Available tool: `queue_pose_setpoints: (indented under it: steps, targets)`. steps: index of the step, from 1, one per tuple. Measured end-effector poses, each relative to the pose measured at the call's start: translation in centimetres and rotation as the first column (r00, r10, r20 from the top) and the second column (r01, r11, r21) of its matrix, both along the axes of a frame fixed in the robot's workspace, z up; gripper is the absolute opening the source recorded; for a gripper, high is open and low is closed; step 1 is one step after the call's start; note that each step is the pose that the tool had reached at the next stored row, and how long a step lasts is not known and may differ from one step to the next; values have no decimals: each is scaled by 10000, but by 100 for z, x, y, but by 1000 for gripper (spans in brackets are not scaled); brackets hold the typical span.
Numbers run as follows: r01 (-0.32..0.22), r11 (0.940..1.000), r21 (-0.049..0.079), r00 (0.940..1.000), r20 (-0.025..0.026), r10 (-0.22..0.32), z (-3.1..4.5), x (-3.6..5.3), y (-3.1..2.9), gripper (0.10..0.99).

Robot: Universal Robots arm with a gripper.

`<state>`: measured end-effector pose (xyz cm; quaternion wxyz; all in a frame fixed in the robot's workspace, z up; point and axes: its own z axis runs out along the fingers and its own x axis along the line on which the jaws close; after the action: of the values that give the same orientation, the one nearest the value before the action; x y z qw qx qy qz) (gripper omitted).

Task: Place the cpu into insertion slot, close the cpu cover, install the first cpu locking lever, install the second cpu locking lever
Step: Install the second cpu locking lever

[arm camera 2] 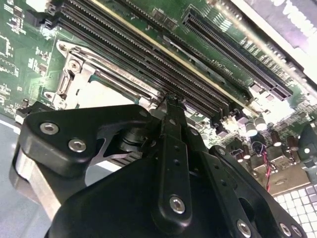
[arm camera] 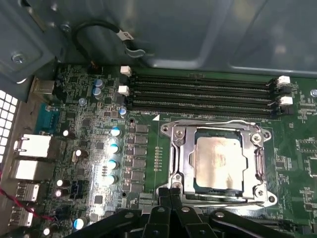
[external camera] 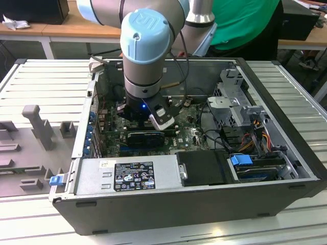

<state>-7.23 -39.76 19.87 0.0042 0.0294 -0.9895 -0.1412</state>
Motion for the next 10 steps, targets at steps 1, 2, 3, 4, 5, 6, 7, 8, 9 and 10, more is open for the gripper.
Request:
queue_pose_setpoints:
  steps: [1,2,3,4,5,6,7,8,9,10]
  targets:
    - [0,10000,38,10000,1,0,-3,-1,0,106]
    - [-1,10000,77,10000,0,1,-8,-3,1,106]
    - [0,9999,106,10000,0,0,-12,-9,2,106]
    - [-3,9998,175,10000,0,3,-19,-37,2,106]
    - [-4,9998,184,10000,1,4,-23,-49,2,106]
    - [-4,9998,185,10000,2,4,-26,-55,3,106]
    - [-4,9998,187,10000,1,4,-32,-61,5,106]
    - [-3,9998,186,10000,0,3,-35,-65,5,106]
    - [-4,9998,185,10000,-1,4,-34,-71,5,106]
    - [-5,9998,187,10000,1,5,5,-71,5,106]
